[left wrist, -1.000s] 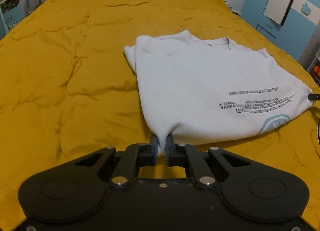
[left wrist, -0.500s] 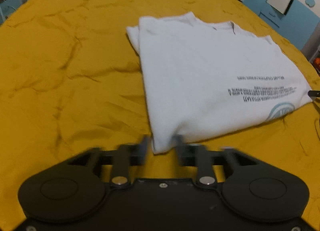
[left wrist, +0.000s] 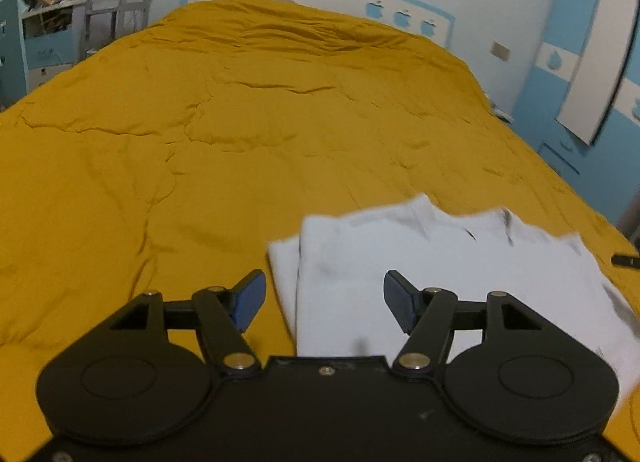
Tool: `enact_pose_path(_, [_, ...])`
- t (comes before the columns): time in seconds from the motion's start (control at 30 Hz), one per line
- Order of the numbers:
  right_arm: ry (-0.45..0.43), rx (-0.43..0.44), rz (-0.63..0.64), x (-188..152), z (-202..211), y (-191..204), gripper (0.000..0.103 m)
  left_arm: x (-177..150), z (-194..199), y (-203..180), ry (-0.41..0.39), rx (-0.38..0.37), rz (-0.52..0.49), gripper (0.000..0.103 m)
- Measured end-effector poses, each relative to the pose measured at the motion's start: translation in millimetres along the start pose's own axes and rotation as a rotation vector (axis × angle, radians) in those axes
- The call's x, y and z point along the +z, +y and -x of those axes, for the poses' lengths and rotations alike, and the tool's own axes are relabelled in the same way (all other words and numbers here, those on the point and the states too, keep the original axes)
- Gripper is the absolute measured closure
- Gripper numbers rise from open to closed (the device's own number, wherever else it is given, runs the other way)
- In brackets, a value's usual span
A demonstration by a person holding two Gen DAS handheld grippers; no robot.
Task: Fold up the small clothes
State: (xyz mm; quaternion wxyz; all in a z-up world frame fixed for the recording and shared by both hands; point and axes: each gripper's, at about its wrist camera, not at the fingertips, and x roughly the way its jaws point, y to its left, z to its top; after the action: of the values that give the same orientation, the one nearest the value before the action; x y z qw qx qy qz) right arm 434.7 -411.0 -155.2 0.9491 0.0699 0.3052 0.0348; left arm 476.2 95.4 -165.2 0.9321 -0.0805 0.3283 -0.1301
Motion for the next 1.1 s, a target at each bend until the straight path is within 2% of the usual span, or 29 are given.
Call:
enact_pose_path(0.23, [0.042,-0.01,-0.007,14.4,-44.8,-4.7,0.054,16.0,-51.8,0.1,0.038,0.008,0.015,0.036])
enact_pose_path(0.47, [0.07,0.006,-0.021,14.4,-63.3,-6.0,0.052,17.9,-73.9,-2.7,0.057,0.016,0.019,0.039])
enact_pose_path(0.53, [0.08,0.005,-0.02,14.1,-69.2,-5.1,0.053,17.9,-78.8,-5.1,0.063,0.02,0.011,0.045])
enact_pose_path(0.57, [0.08,0.003,-0.018,13.9,-70.8,-5.4,0.053,17.5,-80.8,-5.7,0.072,0.022,0.008,0.064])
enact_pose_path(0.6, [0.081,0.002,-0.016,13.3,-71.6,-5.1,0.058,17.7,-84.2,-6.1,0.091,0.034,0.007,0.078])
enact_pose_path(0.63, [0.084,-0.002,-0.017,13.4,-73.1,-5.4,0.069,18.3,-87.1,-6.5,0.101,0.05,0.007,0.085])
enact_pose_path(0.67, [0.09,-0.009,-0.019,13.6,-74.8,-5.1,0.074,18.4,-89.3,-5.4,0.108,0.054,0.015,0.094])
enact_pose_path(0.73, [0.094,-0.007,-0.03,13.4,-76.0,-5.7,0.085,17.4,-87.6,-4.7,0.083,0.054,0.04,0.097])
enact_pose_path(0.9, [0.017,-0.012,-0.017,21.3,-63.3,0.9,0.094,22.7,-64.4,-4.1,-0.064,0.073,0.061,0.098])
enact_pose_path(0.97, [0.002,-0.023,-0.025,25.0,-63.5,0.8,0.094,25.2,-70.2,-0.2,-0.056,0.088,0.078,0.098])
enact_pose_path(1.1, [0.058,-0.06,-0.06,20.6,-86.9,-7.8,0.094,16.5,-93.8,0.6,0.011,0.145,0.056,0.098])
